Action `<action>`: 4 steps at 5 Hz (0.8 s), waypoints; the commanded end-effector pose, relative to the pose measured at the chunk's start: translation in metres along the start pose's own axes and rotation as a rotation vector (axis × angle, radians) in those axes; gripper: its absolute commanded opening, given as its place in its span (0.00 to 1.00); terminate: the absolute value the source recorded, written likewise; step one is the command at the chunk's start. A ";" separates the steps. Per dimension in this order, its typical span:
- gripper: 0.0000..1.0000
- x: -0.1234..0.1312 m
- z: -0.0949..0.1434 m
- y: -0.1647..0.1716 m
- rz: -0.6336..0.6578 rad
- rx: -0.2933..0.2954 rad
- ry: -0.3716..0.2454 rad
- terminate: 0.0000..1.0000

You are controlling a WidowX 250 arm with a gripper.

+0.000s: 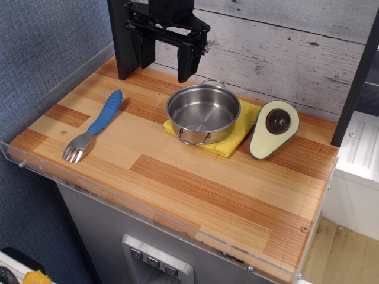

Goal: Put the avocado between the blue fork and the silver pan.

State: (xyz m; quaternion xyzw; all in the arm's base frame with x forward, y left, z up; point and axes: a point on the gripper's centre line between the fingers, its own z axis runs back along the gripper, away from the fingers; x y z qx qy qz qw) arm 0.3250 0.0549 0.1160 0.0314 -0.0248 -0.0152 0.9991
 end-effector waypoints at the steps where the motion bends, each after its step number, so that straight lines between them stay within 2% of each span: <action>1: 1.00 0.000 0.000 0.000 0.000 0.000 0.000 0.00; 2: 1.00 0.015 -0.002 -0.006 -0.169 -0.024 -0.261 0.00; 3: 1.00 0.029 0.006 -0.022 -0.269 0.011 -0.403 0.00; 4: 1.00 0.033 0.010 -0.031 -0.292 0.032 -0.435 0.00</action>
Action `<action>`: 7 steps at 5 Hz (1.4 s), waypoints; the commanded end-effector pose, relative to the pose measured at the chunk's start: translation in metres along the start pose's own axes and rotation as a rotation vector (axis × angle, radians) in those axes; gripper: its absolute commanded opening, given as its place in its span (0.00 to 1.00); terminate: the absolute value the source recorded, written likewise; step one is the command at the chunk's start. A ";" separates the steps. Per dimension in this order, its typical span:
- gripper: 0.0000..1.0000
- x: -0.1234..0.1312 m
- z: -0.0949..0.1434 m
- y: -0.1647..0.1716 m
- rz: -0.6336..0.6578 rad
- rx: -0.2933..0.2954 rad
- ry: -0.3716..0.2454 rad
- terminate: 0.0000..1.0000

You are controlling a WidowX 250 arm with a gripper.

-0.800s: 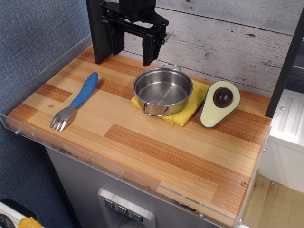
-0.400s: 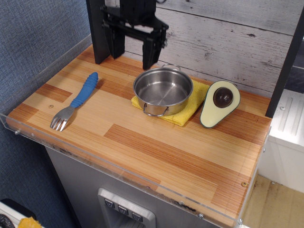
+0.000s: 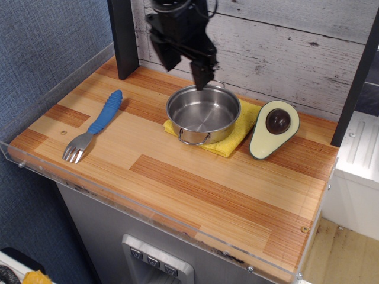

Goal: Put the avocado between the blue fork and the silver pan.

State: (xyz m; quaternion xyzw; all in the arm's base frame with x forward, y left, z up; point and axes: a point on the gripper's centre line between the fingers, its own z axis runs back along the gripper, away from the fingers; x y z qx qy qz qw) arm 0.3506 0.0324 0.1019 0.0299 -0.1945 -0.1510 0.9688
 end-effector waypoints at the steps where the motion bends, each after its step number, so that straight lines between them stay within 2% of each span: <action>1: 1.00 0.023 0.017 -0.013 0.028 0.042 -0.050 0.00; 4: 1.00 0.060 -0.003 -0.071 -0.007 -0.037 -0.044 0.00; 5: 1.00 0.062 -0.012 -0.090 -0.028 -0.078 -0.030 0.00; 7: 1.00 0.048 -0.038 -0.111 -0.034 -0.123 0.079 0.00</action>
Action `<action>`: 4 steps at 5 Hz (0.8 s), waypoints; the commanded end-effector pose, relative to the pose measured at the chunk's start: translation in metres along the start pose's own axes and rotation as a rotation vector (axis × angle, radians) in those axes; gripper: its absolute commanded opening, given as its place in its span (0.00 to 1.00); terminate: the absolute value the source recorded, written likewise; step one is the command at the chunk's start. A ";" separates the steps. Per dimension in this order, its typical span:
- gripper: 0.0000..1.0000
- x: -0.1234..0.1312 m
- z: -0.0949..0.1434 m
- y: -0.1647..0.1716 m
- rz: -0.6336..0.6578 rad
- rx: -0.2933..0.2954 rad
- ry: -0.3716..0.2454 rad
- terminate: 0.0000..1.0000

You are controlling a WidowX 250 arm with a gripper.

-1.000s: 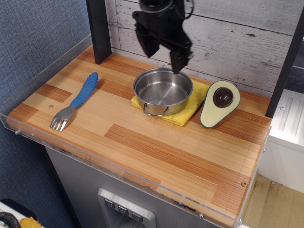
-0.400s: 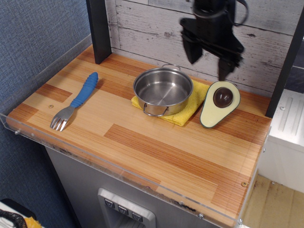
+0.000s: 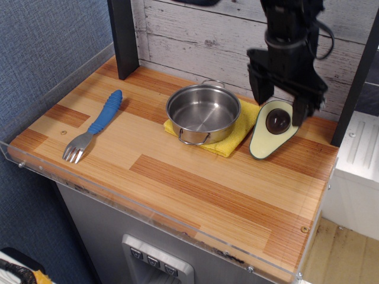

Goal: Put the avocado between the blue fork and the silver pan.

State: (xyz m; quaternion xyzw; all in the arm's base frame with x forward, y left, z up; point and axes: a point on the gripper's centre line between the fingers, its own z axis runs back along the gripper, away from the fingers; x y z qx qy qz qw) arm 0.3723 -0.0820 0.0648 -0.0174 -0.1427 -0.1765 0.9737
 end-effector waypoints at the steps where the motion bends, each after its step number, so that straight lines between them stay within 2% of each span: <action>1: 1.00 0.002 -0.006 -0.006 -0.003 -0.018 0.034 0.00; 2: 1.00 -0.001 -0.018 -0.004 -0.005 -0.029 0.075 0.00; 4: 1.00 -0.001 -0.027 -0.005 -0.019 -0.037 0.111 0.00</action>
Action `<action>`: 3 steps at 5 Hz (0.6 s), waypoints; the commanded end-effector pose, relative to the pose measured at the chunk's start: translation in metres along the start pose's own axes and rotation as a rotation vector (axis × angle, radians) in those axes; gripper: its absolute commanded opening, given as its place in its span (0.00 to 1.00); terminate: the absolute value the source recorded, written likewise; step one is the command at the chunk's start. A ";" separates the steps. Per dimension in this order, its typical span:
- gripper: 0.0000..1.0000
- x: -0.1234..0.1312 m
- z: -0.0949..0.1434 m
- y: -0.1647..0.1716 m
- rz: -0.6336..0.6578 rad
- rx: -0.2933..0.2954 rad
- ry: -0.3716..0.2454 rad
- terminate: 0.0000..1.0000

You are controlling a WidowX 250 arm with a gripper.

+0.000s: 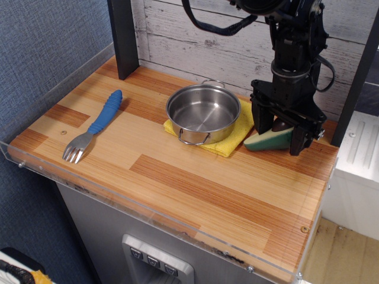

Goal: Put the avocado between the blue fork and the silver pan.

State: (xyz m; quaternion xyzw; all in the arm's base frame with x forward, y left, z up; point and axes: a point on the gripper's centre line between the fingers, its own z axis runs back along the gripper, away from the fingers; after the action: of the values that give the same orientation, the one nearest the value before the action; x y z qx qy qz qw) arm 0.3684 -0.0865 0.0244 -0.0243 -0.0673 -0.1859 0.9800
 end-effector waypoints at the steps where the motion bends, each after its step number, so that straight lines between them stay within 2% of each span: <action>1: 1.00 0.010 0.011 0.000 -0.007 0.005 -0.033 0.00; 2: 0.00 0.007 0.010 0.001 -0.008 0.002 -0.051 0.00; 3: 0.00 0.010 0.015 0.001 -0.032 0.002 -0.068 0.00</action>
State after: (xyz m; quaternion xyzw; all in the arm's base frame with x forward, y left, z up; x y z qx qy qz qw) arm 0.3724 -0.0891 0.0216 -0.0304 -0.0787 -0.2020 0.9758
